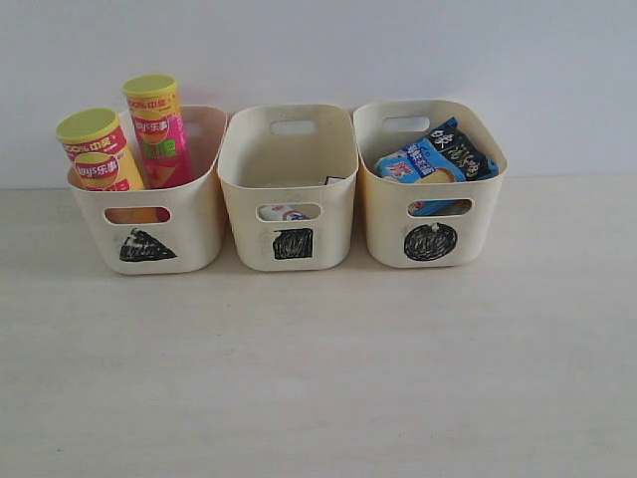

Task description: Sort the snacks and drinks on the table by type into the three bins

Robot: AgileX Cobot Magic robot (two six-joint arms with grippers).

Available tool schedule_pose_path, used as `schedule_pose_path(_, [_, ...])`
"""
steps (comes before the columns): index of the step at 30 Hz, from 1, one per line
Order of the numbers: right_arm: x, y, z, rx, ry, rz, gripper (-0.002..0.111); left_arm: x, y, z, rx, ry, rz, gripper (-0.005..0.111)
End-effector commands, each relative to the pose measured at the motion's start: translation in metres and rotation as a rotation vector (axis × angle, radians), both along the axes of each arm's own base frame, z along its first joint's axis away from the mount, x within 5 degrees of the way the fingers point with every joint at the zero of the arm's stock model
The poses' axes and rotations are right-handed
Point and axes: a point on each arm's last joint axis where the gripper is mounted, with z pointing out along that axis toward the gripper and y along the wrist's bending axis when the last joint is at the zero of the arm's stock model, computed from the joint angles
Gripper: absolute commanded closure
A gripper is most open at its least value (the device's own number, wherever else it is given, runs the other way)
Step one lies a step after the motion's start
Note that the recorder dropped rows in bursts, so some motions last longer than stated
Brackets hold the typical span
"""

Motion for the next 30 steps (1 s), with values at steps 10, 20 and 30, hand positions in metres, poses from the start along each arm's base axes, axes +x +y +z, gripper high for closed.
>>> schedule_pose_path(10, [-0.0004, -0.0001, -0.0026, 0.003, 0.011, -0.005, 0.104, -0.0002, -0.0002, -0.0008, 0.000, -0.001, -0.002, 0.102])
schedule_pose_path(20, [-0.0008, -0.0001, -0.0042, 0.006, 0.029, -0.005, 0.104, -0.0002, -0.0002, -0.0008, 0.000, -0.001, -0.002, 0.102])
schedule_pose_path(30, [-0.0008, -0.0001, -0.0042, 0.006, 0.029, -0.005, 0.104, -0.0002, -0.0002, -0.0008, 0.000, -0.001, -0.002, 0.102])
